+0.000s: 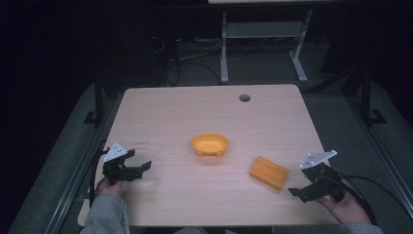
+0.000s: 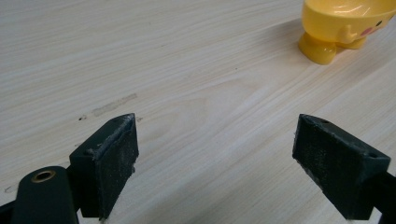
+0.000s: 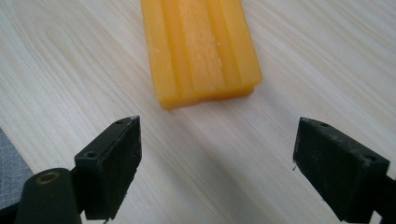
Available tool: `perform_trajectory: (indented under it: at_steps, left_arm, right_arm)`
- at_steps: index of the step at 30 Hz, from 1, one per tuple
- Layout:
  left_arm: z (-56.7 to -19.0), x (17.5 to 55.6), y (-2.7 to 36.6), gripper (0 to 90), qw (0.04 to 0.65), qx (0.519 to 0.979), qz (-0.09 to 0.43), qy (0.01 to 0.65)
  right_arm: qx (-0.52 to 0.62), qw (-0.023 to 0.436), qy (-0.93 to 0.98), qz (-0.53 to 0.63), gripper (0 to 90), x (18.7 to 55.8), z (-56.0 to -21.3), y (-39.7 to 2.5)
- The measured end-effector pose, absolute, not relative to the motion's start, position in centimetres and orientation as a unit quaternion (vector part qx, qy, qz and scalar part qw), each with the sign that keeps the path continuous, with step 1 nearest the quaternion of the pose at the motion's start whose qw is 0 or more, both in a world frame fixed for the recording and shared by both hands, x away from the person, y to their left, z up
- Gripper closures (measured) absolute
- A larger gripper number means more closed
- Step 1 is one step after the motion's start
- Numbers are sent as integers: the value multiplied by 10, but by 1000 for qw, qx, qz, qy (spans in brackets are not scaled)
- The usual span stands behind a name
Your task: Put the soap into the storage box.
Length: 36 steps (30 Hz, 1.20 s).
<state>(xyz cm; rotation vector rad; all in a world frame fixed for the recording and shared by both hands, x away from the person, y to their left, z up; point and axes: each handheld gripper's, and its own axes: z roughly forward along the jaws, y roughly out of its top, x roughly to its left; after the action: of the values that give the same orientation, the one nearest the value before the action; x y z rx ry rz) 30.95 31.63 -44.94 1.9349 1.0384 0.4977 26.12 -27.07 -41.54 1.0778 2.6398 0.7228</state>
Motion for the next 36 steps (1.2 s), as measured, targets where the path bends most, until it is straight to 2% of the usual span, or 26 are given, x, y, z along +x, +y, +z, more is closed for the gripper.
perform_trajectory:
  at_steps: [19, 36]
  left_arm:
    - [-449, 310, 316, 138, 434, 773, 198, 418]
    - [-449, 309, 316, 138, 434, 775, 199, 415]
  right_arm:
    - [322, 91, 918, 211, 149, 288, -408, -234]
    - [311, 71, 929, 187, 146, 311, -423, -213]
